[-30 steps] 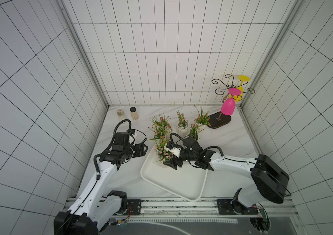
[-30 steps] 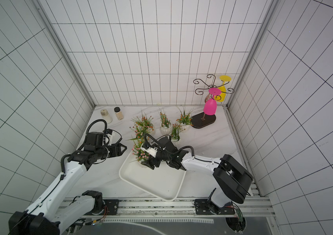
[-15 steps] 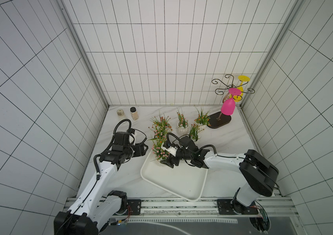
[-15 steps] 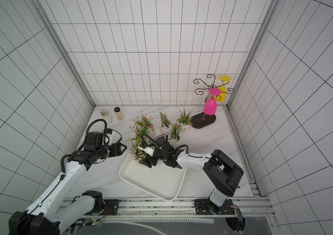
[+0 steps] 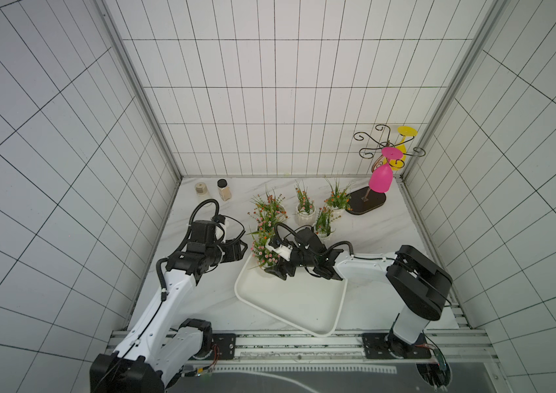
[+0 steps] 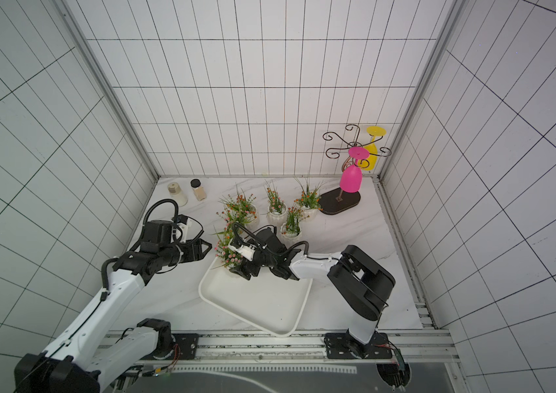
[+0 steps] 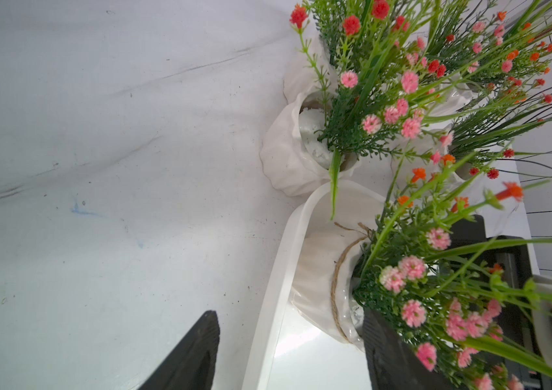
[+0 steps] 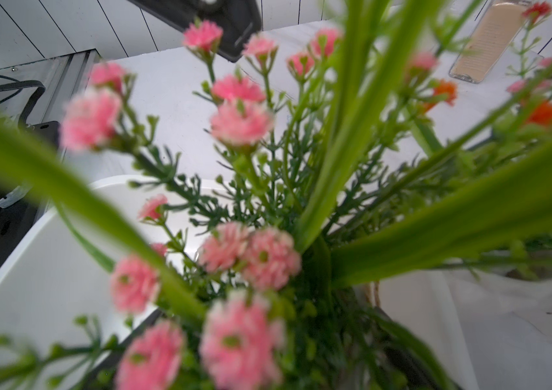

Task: Put the potted gypsophila into the storage box
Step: Place the baby's breath potted plant at the storage box.

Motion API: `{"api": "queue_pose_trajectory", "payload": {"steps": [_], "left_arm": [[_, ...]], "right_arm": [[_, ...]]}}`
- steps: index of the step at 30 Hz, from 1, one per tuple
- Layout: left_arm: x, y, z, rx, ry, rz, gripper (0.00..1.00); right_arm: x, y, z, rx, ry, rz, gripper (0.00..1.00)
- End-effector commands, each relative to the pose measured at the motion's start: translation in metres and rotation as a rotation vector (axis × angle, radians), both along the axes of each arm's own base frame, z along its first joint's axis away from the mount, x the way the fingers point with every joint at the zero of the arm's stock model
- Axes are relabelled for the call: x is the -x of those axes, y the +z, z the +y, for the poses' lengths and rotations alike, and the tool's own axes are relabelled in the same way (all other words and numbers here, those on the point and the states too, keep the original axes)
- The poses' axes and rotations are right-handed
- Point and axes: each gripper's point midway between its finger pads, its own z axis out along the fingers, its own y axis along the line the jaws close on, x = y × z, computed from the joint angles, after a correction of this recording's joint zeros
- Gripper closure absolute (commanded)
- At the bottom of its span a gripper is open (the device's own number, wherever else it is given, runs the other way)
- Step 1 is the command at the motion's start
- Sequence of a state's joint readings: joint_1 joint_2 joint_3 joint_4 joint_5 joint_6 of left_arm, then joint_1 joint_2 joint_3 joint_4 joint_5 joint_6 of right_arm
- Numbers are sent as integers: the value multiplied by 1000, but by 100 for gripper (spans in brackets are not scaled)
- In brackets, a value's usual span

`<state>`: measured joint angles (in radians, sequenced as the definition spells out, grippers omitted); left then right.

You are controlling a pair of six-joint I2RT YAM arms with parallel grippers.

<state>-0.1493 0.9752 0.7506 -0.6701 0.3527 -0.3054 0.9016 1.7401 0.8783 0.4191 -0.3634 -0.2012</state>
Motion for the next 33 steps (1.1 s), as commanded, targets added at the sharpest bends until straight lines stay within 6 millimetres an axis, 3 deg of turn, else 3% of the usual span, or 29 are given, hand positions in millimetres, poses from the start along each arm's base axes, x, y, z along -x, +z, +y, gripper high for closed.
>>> {"api": "queue_pose_trajectory", "payload": {"steps": [1,8,14,23,33], "left_arm": [[0,1,0,-2,-7,-22,32],[0,1,0,-4,-9,-24,31],[0,1,0,-4,-10,-22,30],[0,0,1,-7,-10,-22,25],[0,2,1,-9,-8,-26,20]], "right_arm": [[-21,65,29,-157,26,-141,22],[-23,55,28,-142,21,-130,14],[-24,47,26,-127,10,-115,1],[-11,60,16,-140,41,-136,1],[8,57,-16,-97,11,-117,1]]}}
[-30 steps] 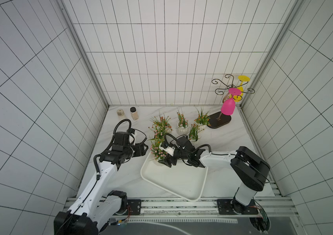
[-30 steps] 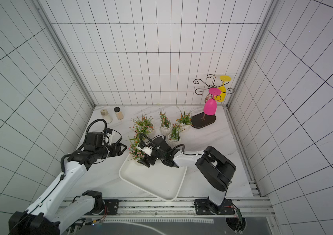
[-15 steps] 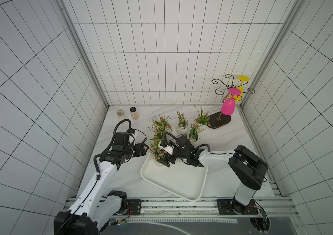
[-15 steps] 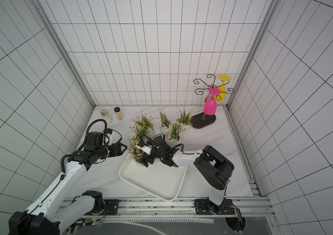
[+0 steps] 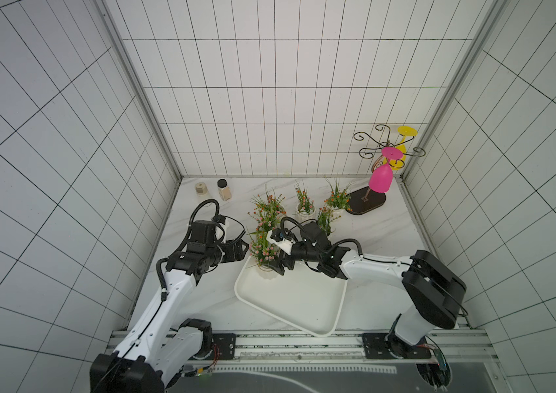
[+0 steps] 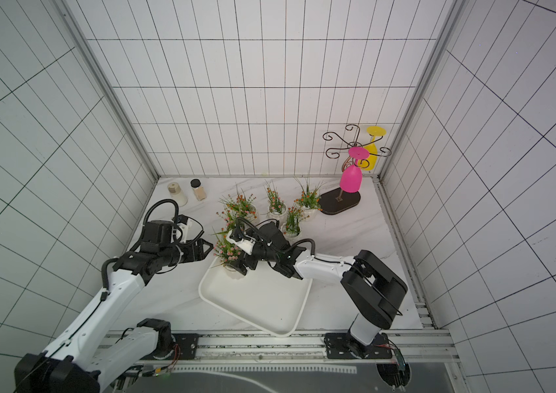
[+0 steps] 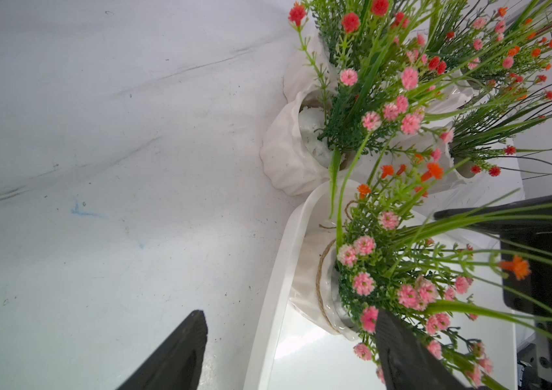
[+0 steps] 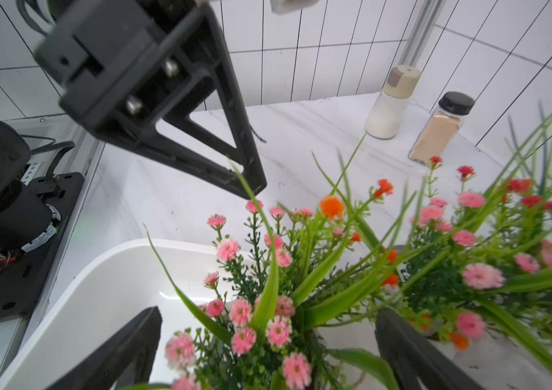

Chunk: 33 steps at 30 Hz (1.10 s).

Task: Put the potted gypsophila into the storage box
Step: Place the baby's breath potted plant at the storage box, then pick up the baby's breath potted plant from the center of the board.

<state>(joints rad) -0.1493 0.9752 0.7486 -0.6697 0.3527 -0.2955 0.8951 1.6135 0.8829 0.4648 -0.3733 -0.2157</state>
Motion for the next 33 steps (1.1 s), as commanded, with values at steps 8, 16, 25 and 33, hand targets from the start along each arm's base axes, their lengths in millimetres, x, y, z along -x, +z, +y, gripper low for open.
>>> {"api": "queue_pose_trajectory", "payload": {"steps": [8,16,25,33], "left_arm": [[0,8,-2,4,-24,-32,19],[0,24,-5,26,-40,-95,19],[1,50,-9,82,-41,-211,19],[2,71,-24,170,-101,-296,19]], "right_arm": [[26,-4,-50,64,-56,11,3],[38,12,-92,42,-149,64,7],[28,28,-149,18,-347,92,8],[12,23,-184,27,-491,173,8]]}}
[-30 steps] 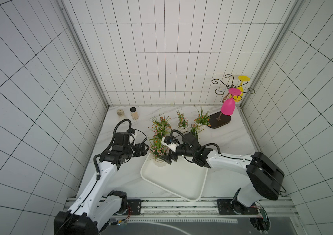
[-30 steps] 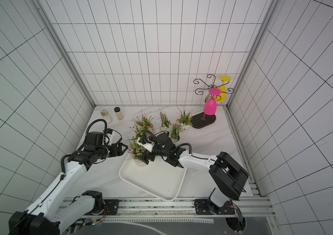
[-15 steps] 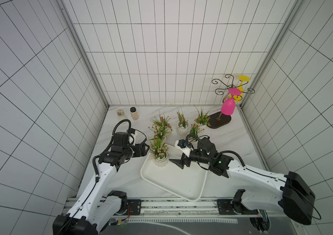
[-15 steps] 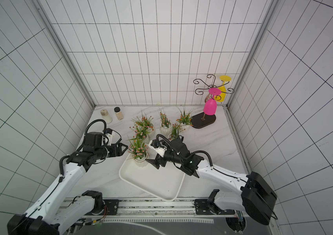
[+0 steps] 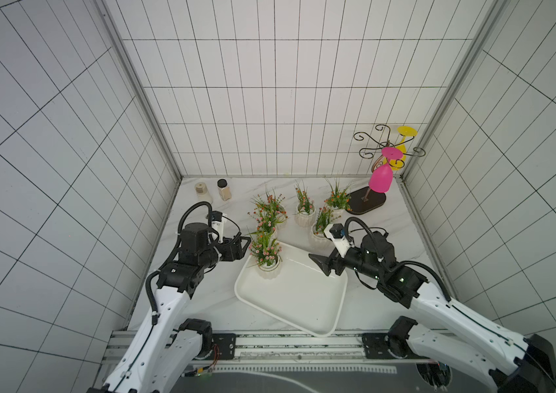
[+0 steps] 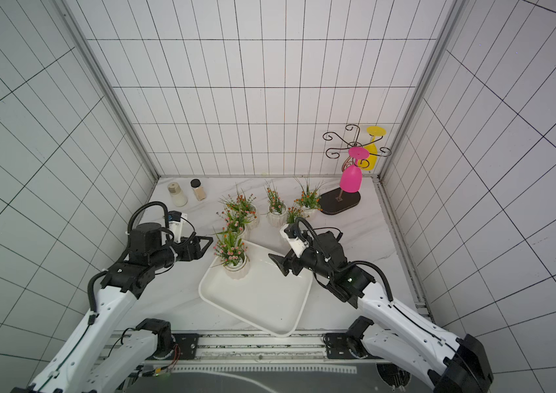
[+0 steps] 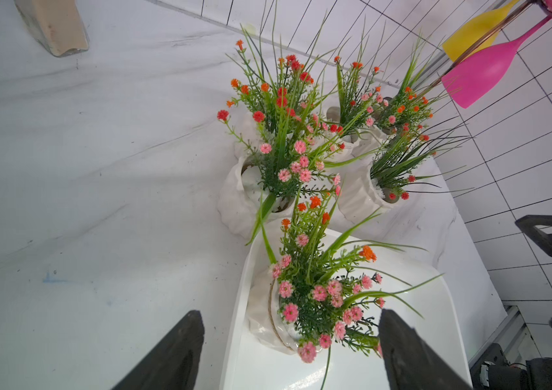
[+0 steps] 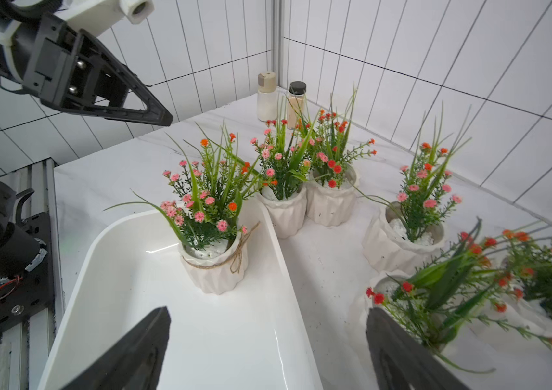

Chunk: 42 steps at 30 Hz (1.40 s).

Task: Put the potted gypsophila into the storage box
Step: Pick up the baby's breath potted plant from the center of the board.

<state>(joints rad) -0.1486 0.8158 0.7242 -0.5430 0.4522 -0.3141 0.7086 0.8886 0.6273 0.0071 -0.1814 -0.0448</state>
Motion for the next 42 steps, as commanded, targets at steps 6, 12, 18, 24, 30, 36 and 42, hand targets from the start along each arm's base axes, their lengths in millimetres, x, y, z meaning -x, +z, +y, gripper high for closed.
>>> {"api": "queue_pose_trajectory", "payload": {"steps": [6,12,18,24,30,36,42], "left_arm": [[3,23,-22,94,-114,-88,19],[10,37,-49,111,-216,-155,19],[17,48,-87,97,-309,-200,19],[11,47,-116,55,-372,-194,19],[-6,49,-127,-10,-385,-183,19],[-14,43,-131,-68,-409,-175,19],[-12,40,-134,-104,-462,-207,18]], "right_arm": [[-13,-41,-39,57,-175,170,7],[-23,-55,-61,92,-279,241,5],[-32,-69,-79,112,-351,310,3],[-43,-79,-92,124,-399,354,3],[-56,-85,-90,155,-386,384,7],[-68,-89,-83,195,-355,373,7],[-79,-85,-66,205,-245,273,8]]}}
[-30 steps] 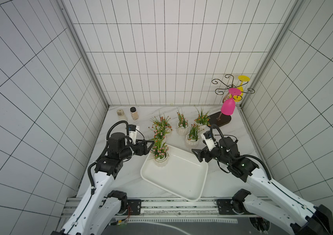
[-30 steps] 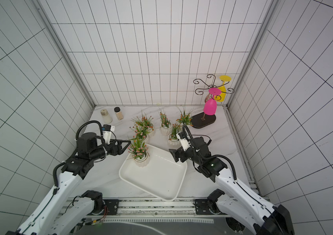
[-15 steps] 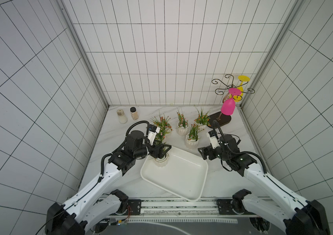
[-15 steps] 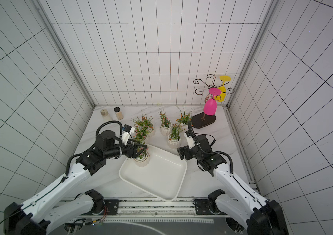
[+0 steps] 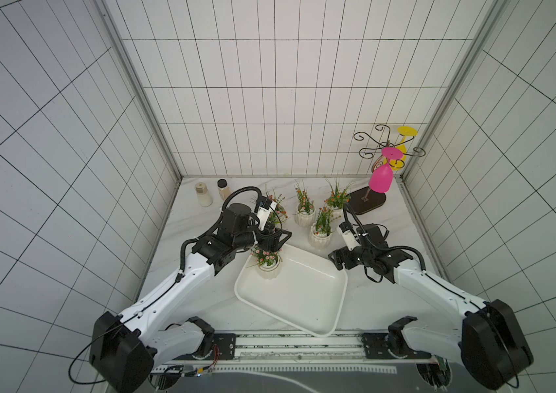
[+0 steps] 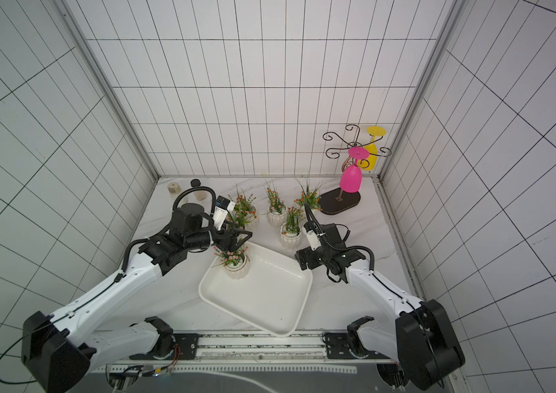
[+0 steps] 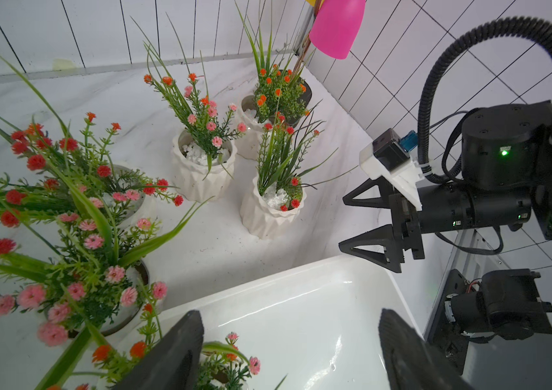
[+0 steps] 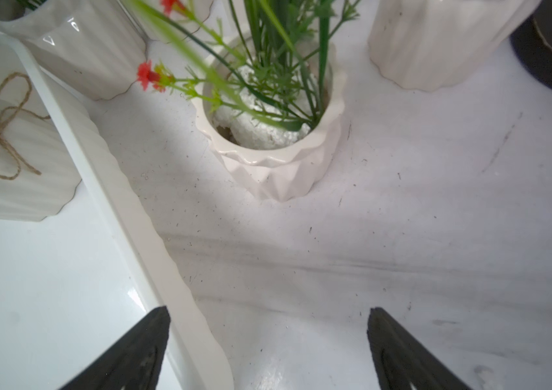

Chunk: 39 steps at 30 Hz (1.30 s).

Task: Put the potted gypsophila into the storage box
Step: Pick up the baby's breath potted plant from the center of the board.

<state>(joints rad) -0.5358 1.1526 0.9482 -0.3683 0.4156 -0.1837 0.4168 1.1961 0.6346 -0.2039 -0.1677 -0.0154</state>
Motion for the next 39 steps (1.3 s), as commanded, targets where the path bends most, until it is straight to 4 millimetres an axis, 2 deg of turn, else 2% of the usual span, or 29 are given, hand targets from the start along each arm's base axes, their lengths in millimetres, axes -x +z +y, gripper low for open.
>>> {"api": "queue_pose_trajectory", "payload": {"steps": [1,5,11,18,24,39], "left_arm": [[2,8,-4,-24,-56,-64,18],[2,1,-3,-43,-63,-66,18],[6,-2,0,-39,-53,-65,18],[2,3,4,14,-35,-52,17],[-3,-5,11,50,-22,16,18],[1,-18,9,68,-32,93,17]], "right_arm": [[-32,53,20,-54,80,-193,8],[-47,61,22,-65,59,-244,7],[-62,51,25,-21,69,-247,5],[-66,47,30,-31,96,-292,3],[-68,44,36,-54,117,-306,2],[-80,34,46,-91,126,-305,2]]}}
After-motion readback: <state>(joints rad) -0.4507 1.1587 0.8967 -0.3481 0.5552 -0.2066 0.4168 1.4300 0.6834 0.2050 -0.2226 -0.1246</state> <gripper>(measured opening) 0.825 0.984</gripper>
